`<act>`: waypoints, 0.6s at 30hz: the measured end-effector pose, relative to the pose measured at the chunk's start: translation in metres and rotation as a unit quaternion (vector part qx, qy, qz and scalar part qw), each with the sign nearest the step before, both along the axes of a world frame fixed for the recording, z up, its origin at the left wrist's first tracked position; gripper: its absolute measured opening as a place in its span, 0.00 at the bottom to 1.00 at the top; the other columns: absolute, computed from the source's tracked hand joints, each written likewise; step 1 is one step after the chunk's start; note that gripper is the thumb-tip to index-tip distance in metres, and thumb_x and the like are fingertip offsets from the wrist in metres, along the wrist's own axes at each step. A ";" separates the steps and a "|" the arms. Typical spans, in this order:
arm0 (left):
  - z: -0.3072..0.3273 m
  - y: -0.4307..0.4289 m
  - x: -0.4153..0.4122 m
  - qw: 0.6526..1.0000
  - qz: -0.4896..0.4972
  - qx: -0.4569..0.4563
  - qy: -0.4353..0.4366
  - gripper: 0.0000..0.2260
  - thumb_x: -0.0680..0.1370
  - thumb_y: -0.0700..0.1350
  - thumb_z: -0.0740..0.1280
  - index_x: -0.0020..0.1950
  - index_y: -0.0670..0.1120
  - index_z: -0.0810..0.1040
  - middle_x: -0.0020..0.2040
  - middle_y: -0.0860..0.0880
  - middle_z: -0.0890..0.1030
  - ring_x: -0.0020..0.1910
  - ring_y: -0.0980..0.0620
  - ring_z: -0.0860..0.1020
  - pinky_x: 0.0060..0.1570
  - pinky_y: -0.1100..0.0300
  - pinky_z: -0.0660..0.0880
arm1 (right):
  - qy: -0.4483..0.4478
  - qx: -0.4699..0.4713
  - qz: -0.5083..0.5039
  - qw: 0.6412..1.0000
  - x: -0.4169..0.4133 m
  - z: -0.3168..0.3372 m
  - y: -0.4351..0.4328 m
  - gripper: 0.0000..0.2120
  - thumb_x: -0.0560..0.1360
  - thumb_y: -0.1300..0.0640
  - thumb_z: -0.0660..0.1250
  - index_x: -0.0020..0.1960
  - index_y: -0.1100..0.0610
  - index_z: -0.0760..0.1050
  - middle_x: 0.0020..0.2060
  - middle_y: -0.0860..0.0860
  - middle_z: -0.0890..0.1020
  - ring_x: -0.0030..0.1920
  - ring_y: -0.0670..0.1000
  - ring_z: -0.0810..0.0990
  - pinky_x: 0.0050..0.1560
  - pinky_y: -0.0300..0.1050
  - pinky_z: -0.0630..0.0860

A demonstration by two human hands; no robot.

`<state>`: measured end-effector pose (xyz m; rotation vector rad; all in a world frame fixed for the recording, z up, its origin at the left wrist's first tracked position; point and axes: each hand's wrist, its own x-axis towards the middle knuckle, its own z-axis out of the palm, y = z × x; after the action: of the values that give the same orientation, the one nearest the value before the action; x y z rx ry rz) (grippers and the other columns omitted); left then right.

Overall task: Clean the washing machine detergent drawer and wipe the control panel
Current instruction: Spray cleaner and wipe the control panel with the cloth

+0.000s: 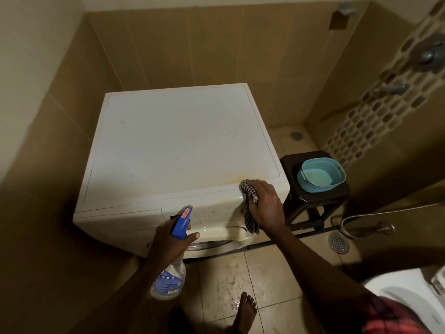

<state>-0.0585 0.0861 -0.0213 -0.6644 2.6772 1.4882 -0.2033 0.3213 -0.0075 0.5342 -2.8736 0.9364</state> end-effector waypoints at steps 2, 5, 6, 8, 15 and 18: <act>0.001 0.001 0.002 1.000 0.003 0.001 0.007 0.14 0.69 0.42 0.79 0.49 0.43 0.78 0.39 0.45 0.83 0.36 0.45 0.83 0.41 0.51 0.83 | 0.007 -0.006 -0.007 1.000 0.000 -0.003 0.012 0.21 0.72 0.60 0.68 0.65 0.55 0.74 0.61 0.52 0.78 0.62 0.52 0.74 0.58 0.47 0.73; 0.000 0.004 0.005 1.000 -0.001 -0.007 0.005 0.13 0.70 0.43 0.79 0.48 0.43 0.77 0.36 0.43 0.83 0.33 0.45 0.83 0.40 0.52 0.83 | -0.019 -0.016 -0.085 0.996 -0.026 0.000 0.029 0.19 0.73 0.61 0.68 0.64 0.57 0.74 0.60 0.53 0.78 0.62 0.53 0.74 0.59 0.44 0.69; -0.001 0.005 0.006 1.000 -0.001 -0.010 0.002 0.13 0.70 0.43 0.78 0.48 0.44 0.77 0.35 0.44 0.83 0.31 0.46 0.83 0.38 0.53 0.83 | -0.025 -0.019 -0.105 0.994 -0.035 0.000 0.033 0.18 0.73 0.62 0.67 0.63 0.58 0.75 0.59 0.54 0.78 0.61 0.54 0.74 0.59 0.44 0.69; -0.003 0.009 0.010 1.000 0.001 -0.009 0.000 0.13 0.70 0.43 0.79 0.47 0.44 0.77 0.33 0.46 0.82 0.29 0.50 0.83 0.36 0.55 0.83 | -0.027 -0.028 -0.121 0.992 -0.041 0.000 0.039 0.17 0.73 0.63 0.67 0.62 0.59 0.75 0.59 0.55 0.78 0.61 0.55 0.74 0.61 0.47 0.70; -0.012 0.021 0.030 0.998 0.046 0.023 -0.020 0.13 0.69 0.42 0.79 0.47 0.43 0.76 0.33 0.45 0.81 0.31 0.45 0.82 0.38 0.45 0.83 | -0.017 -0.070 -0.153 0.986 -0.032 -0.015 0.049 0.19 0.72 0.66 0.65 0.63 0.61 0.74 0.59 0.57 0.77 0.62 0.56 0.74 0.63 0.48 0.68; -0.020 0.025 0.038 0.998 0.050 0.013 -0.020 0.14 0.70 0.42 0.78 0.50 0.41 0.77 0.33 0.48 0.79 0.31 0.47 0.80 0.43 0.43 0.82 | -0.026 -0.064 -0.168 0.983 -0.049 -0.012 0.048 0.17 0.72 0.67 0.65 0.61 0.62 0.76 0.57 0.57 0.79 0.59 0.56 0.75 0.62 0.47 0.70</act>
<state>-0.0207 0.1113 -0.0414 -0.8289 2.6271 1.5123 -0.2519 0.3695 -0.0191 0.0118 -2.7943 1.0753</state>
